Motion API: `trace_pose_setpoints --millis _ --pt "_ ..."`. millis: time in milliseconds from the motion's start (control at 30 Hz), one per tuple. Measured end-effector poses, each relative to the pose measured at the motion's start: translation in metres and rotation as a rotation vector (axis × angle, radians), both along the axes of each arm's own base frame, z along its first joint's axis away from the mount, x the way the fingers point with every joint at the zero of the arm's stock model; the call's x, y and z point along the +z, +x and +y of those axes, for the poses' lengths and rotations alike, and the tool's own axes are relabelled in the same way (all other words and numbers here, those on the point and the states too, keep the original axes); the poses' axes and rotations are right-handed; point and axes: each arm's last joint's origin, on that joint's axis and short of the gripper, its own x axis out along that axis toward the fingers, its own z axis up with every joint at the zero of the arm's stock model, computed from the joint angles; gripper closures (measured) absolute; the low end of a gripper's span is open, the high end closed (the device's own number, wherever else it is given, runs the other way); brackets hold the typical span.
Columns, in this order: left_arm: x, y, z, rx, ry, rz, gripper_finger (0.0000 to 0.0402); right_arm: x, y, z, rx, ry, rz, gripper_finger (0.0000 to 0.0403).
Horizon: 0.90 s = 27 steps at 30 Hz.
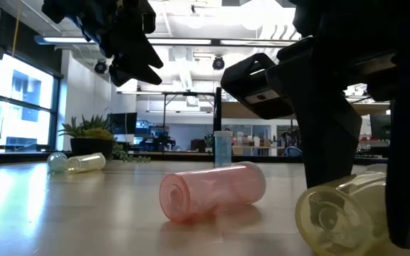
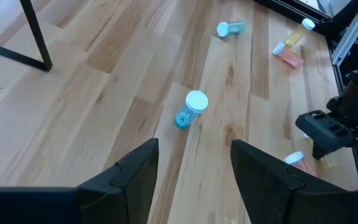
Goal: Pick and place medicine bottles onto shelf by color
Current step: Put the yellow pill bottle on the shelf
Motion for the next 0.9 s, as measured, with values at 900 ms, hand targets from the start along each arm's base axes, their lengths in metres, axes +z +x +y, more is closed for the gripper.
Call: trace_pose_setpoints --millis 900 --pt "0.001 0.000 -0.011 -0.225 -0.225 -0.017 0.0209 0.103 0.016 -0.005 -0.086 -0.627 -0.217 0.0322"
